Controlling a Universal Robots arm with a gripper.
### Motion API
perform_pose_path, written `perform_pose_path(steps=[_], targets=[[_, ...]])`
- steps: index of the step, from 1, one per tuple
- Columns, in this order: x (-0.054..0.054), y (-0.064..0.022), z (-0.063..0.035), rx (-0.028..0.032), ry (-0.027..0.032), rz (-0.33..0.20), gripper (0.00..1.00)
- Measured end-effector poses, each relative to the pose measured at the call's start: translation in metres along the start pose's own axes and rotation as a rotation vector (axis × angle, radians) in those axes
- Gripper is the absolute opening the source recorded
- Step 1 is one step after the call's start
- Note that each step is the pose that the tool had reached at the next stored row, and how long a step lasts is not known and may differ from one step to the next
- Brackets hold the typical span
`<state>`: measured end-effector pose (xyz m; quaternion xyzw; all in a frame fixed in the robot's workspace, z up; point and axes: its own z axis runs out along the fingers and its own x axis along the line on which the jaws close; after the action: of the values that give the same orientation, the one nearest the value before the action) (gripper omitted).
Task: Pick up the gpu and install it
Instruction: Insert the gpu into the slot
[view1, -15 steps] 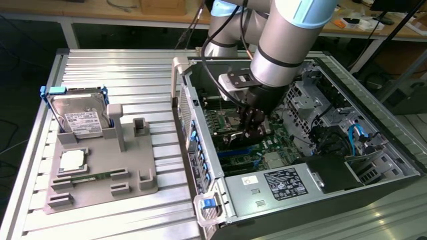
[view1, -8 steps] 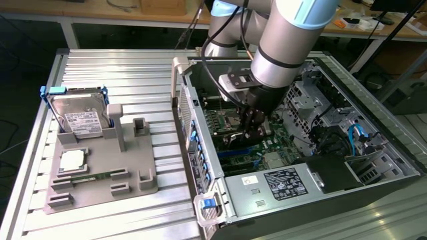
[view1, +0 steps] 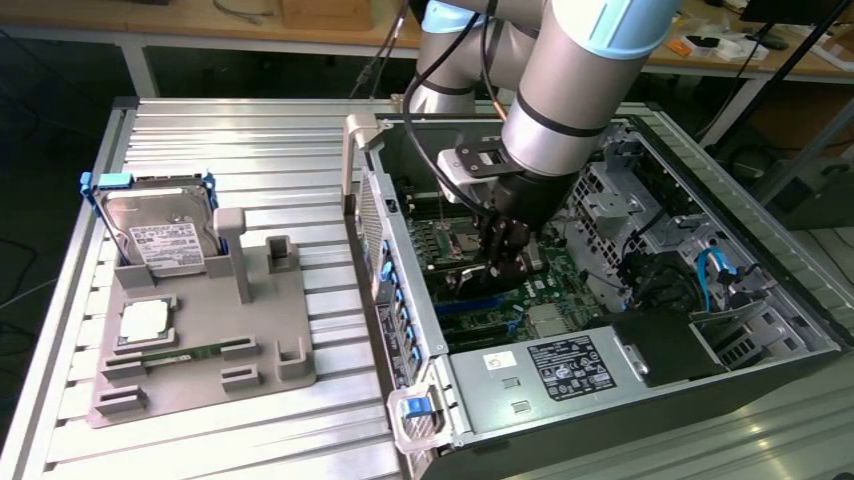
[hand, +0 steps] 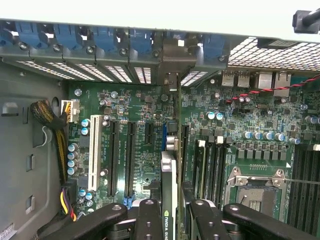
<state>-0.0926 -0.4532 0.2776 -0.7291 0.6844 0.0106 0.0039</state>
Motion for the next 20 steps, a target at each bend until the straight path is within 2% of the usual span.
perform_pose_path(steps=[20], targets=[[0.0051, 0.0004, 0.0000, 0.0002, -0.0001, 0.008, 0.27]])
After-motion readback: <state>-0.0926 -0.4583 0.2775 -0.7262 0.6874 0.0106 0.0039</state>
